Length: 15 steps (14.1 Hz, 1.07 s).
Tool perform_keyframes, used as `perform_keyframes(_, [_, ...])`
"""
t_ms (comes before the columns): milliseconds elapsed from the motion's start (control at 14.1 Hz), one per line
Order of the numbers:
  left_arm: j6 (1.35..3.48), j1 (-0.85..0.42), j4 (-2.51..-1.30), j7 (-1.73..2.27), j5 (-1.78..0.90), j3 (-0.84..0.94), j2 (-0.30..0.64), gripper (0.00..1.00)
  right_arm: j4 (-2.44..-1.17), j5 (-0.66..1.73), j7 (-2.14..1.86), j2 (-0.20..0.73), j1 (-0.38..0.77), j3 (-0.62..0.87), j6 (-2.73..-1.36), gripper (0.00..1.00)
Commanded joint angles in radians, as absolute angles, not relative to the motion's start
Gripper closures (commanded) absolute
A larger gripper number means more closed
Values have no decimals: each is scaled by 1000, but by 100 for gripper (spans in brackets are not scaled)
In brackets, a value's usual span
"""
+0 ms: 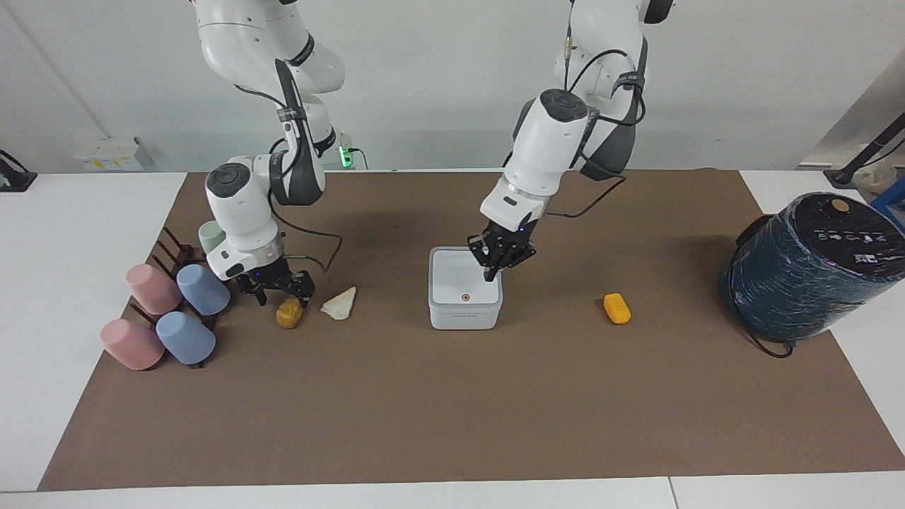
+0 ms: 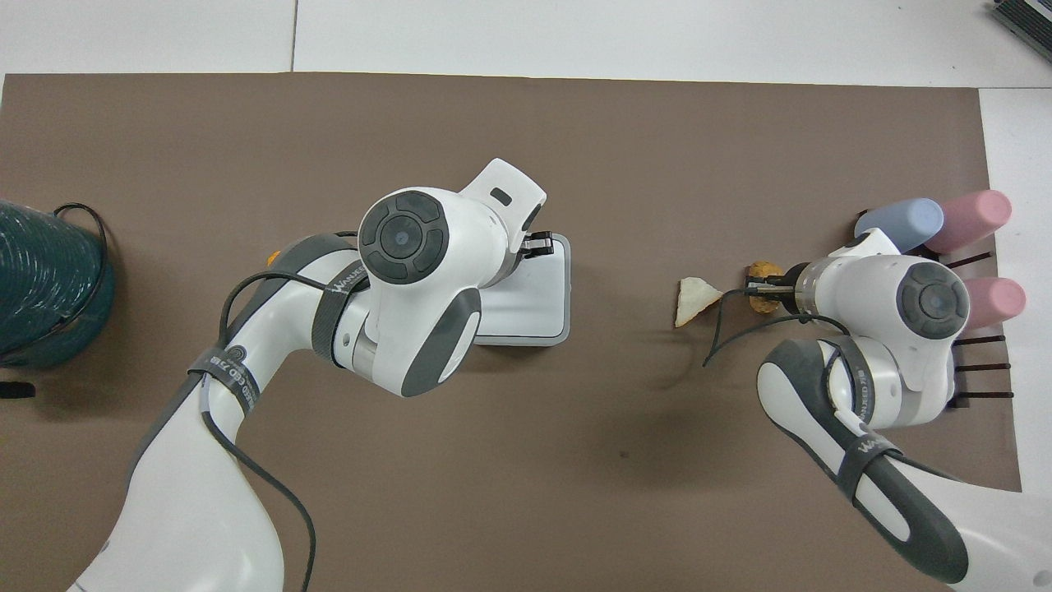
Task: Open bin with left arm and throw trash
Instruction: 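Open the bin lid with the left gripper while the right gripper grasps the roll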
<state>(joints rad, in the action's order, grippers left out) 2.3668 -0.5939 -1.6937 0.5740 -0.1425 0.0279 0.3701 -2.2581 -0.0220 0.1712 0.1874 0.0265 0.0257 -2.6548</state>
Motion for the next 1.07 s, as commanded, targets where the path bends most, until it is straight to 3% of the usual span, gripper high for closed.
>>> perform_keyframes(0, [2343,-612,-1690,583,-149,11,387,100,-2267,-23,195,164,31,28,-2668,100])
perform_keyframes(284, [1960,-527,-1495,569,-112,-9,356,100,-2241,-23,228,129,51,28,-2634,100])
perform_keyframes(426, [1815,-467,-1421,557,-110,-12,351,100,-2188,-23,311,117,89,29,-2539,100])
perform_keyframes(568, [1773,-399,-1411,511,-77,-11,348,100,-2146,-25,414,100,127,29,-2450,100])
perform_keyframes(781, [1784,-309,-1434,424,-69,-11,334,99,-2112,-25,571,86,236,29,-2428,100])
perform_keyframes(852, [1789,-284,-1451,408,-68,-11,327,85,-2094,-25,641,90,279,29,-2428,100])
perform_keyframes(995, [1804,-253,-1515,399,-55,-17,299,37,-2056,-25,739,101,337,29,-2433,100])
